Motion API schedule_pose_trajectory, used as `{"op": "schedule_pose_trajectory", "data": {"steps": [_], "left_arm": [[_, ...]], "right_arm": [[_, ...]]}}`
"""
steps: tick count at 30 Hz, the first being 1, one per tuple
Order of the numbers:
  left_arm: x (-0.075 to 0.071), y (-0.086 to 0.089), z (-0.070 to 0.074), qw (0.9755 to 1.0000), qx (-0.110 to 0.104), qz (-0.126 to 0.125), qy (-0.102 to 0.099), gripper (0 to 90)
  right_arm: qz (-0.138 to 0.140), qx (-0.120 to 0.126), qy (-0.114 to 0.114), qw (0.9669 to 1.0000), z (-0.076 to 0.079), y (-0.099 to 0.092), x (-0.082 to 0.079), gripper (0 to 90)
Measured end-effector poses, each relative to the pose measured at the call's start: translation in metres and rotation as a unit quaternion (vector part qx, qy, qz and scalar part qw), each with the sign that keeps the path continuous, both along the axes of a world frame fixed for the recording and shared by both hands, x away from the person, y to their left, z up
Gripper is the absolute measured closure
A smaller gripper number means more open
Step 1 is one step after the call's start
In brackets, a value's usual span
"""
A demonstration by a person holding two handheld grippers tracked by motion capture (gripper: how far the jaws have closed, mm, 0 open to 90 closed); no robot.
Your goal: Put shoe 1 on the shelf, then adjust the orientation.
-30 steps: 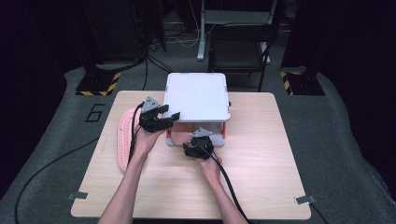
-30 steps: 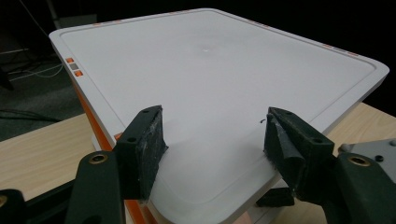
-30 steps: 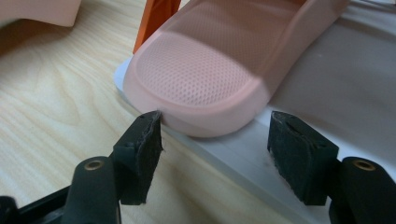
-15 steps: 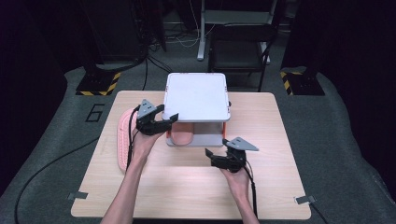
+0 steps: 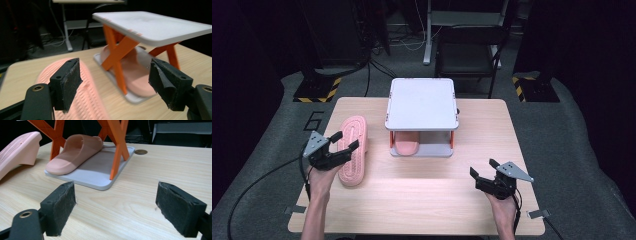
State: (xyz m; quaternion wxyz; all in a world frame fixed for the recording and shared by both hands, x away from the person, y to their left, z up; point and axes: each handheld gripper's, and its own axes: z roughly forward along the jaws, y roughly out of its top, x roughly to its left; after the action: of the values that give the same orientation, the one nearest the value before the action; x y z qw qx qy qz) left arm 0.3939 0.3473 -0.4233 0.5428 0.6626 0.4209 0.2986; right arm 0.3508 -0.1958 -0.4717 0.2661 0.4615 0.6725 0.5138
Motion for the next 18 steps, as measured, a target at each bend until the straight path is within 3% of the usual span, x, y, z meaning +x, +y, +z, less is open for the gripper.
{"op": "schedule_pose_trajectory", "data": {"steps": [8,15,18], "left_arm": [[-0.004,0.032,-0.024,0.9993,-0.011,0.033,0.016,25.5],[0.007,0.038,-0.043,0.9962,-0.020,0.058,0.062,18.9],[0.011,0.036,-0.049,0.9949,-0.019,0.068,0.072,16.0]], "right_arm": [[0.011,-0.020,-0.004,0.9997,-0.001,0.006,-0.002,15.8],[0.013,-0.023,-0.009,0.9996,0.000,0.009,-0.002,15.9],[0.014,-0.028,-0.009,0.9994,0.000,0.010,-0.003,16.0]]}}
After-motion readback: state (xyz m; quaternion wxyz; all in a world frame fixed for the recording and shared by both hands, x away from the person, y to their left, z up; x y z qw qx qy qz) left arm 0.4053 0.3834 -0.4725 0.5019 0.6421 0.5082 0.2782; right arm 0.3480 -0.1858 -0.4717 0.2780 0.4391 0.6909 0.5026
